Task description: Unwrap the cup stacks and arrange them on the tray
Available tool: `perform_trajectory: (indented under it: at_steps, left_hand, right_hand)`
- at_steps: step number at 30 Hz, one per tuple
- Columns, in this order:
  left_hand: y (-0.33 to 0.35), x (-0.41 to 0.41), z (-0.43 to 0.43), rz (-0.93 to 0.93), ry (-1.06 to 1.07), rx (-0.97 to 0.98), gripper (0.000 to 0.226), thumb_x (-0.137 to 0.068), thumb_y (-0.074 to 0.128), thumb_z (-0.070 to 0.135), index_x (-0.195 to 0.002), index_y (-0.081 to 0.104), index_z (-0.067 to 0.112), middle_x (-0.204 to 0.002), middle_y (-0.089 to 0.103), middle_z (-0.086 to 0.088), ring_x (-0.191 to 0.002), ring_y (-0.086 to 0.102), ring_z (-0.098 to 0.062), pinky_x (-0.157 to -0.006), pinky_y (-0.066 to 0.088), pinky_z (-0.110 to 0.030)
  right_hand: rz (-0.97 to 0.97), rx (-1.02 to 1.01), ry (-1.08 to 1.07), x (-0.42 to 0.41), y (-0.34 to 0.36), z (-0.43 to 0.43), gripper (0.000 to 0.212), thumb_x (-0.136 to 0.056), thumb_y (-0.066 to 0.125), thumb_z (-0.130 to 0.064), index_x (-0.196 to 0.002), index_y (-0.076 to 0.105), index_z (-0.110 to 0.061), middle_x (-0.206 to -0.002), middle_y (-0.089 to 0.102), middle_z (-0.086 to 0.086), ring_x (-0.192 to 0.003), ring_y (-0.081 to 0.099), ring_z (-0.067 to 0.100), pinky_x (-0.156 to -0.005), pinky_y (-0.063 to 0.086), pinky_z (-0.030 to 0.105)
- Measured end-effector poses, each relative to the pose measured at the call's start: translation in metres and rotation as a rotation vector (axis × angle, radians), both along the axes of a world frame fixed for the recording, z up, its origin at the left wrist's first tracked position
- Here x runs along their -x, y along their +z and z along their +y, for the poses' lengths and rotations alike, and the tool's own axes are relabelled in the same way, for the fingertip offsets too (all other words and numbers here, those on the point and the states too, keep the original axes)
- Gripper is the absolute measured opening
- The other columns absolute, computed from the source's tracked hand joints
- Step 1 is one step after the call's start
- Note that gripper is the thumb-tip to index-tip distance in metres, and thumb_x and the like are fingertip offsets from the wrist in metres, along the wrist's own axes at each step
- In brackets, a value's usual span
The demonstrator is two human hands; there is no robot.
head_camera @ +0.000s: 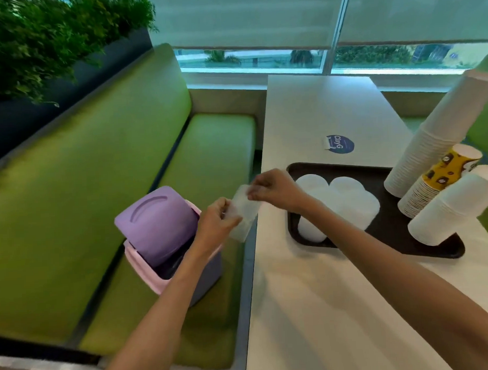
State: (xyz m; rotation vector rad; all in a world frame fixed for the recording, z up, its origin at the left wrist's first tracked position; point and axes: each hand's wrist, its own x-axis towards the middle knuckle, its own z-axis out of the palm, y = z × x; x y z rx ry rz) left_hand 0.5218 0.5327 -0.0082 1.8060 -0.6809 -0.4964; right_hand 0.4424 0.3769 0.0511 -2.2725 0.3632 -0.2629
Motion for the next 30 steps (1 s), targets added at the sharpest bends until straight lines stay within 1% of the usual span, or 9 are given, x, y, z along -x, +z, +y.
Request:
perform_trajectory:
  at_steps: [2, 4, 7, 11, 14, 18, 21, 27, 30]
  left_hand:
    - [-0.001, -0.01, 0.015, -0.036, 0.08, 0.008, 0.016, -0.086, 0.066, 0.004, -0.096, 0.059, 0.013, -0.082, 0.062, 0.003, -0.071, 0.057, -0.006, -0.067, 0.048, -0.019]
    - [-0.002, -0.021, 0.026, -0.171, 0.153, -0.063, 0.024, -0.087, 0.066, 0.01, -0.111, 0.06, 0.01, -0.092, 0.063, 0.001, -0.081, 0.057, -0.012, -0.076, 0.047, -0.027]
    - [-0.011, -0.041, 0.043, -0.257, 0.254, -0.144, 0.006, -0.091, 0.06, 0.013, -0.095, 0.063, 0.009, -0.08, 0.064, -0.004, -0.073, 0.054, -0.023, -0.069, 0.043, -0.034]
    - [-0.036, -0.06, 0.061, -0.29, 0.328, -0.243, 0.019, -0.091, 0.057, 0.012, -0.074, 0.058, 0.006, -0.071, 0.063, -0.013, -0.07, 0.055, -0.035, -0.064, 0.044, -0.045]
    - [-0.058, -0.065, 0.071, -0.254, 0.3, -0.28, 0.025, -0.089, 0.056, 0.008, -0.067, 0.048, 0.019, -0.068, 0.06, -0.005, -0.069, 0.054, -0.035, -0.061, 0.043, -0.043]
    - [-0.083, -0.072, 0.08, -0.259, 0.228, -0.409, 0.01, -0.089, 0.052, 0.009, -0.083, 0.059, 0.01, -0.079, 0.067, -0.007, -0.073, 0.057, -0.031, -0.06, 0.04, -0.036]
    - [-0.1, -0.076, 0.083, -0.208, 0.17, -0.506, 0.011, -0.086, 0.05, 0.007, -0.083, 0.06, 0.007, -0.084, 0.069, -0.011, -0.082, 0.06, -0.037, -0.067, 0.047, -0.044]
    - [-0.124, -0.082, 0.084, -0.191, 0.162, -0.655, 0.025, -0.087, 0.048, 0.007, -0.102, 0.068, 0.012, -0.101, 0.07, -0.015, -0.095, 0.061, -0.039, -0.067, 0.043, -0.038]
    - [-0.133, -0.086, 0.085, -0.161, 0.19, -0.671, 0.024, -0.087, 0.047, 0.008, -0.1, 0.067, 0.011, -0.101, 0.069, -0.015, -0.093, 0.061, -0.039, -0.065, 0.043, -0.036]
  right_hand:
    - [-0.015, 0.054, 0.062, -0.022, -0.007, 0.02, 0.003, -0.084, 0.07, -0.009, -0.083, 0.073, -0.007, -0.061, 0.063, -0.017, -0.053, 0.051, -0.008, -0.057, 0.035, 0.007]
    - [-0.016, 0.142, 0.105, -0.039, -0.011, 0.035, 0.01, -0.086, 0.069, -0.012, -0.09, 0.074, -0.006, -0.082, 0.072, 0.0, -0.063, 0.054, -0.004, -0.06, 0.034, 0.006]
    - [0.002, 0.217, 0.142, -0.07, -0.019, 0.059, 0.015, -0.088, 0.065, -0.015, -0.097, 0.075, -0.009, -0.094, 0.074, 0.007, -0.085, 0.064, 0.021, -0.068, 0.041, 0.023]
    - [0.059, 0.303, 0.196, -0.099, -0.042, 0.083, 0.018, -0.09, 0.061, -0.019, -0.102, 0.075, -0.014, -0.097, 0.073, 0.009, -0.089, 0.064, 0.028, -0.075, 0.046, 0.034]
    - [0.16, 0.348, 0.226, -0.109, -0.068, 0.092, 0.019, -0.091, 0.058, -0.017, -0.103, 0.074, -0.015, -0.098, 0.072, 0.008, -0.088, 0.063, 0.029, -0.077, 0.05, 0.037]
    - [0.293, 0.365, 0.248, -0.121, -0.104, 0.102, 0.019, -0.092, 0.055, -0.016, -0.098, 0.072, -0.011, -0.095, 0.07, 0.01, -0.086, 0.062, 0.032, -0.073, 0.048, 0.035]
    - [0.338, 0.335, 0.242, -0.125, -0.128, 0.108, 0.019, -0.092, 0.054, -0.017, -0.098, 0.071, -0.014, -0.096, 0.071, 0.008, -0.086, 0.062, 0.031, -0.071, 0.047, 0.034]
    - [0.419, 0.324, 0.275, -0.136, -0.168, 0.118, 0.022, -0.09, 0.054, -0.015, -0.105, 0.07, -0.013, -0.102, 0.071, 0.009, -0.093, 0.063, 0.031, -0.072, 0.044, 0.032]
    - [0.444, 0.306, 0.291, -0.141, -0.179, 0.121, 0.026, -0.089, 0.056, -0.018, -0.112, 0.066, -0.01, -0.113, 0.068, 0.011, -0.102, 0.061, 0.033, -0.076, 0.044, 0.035]
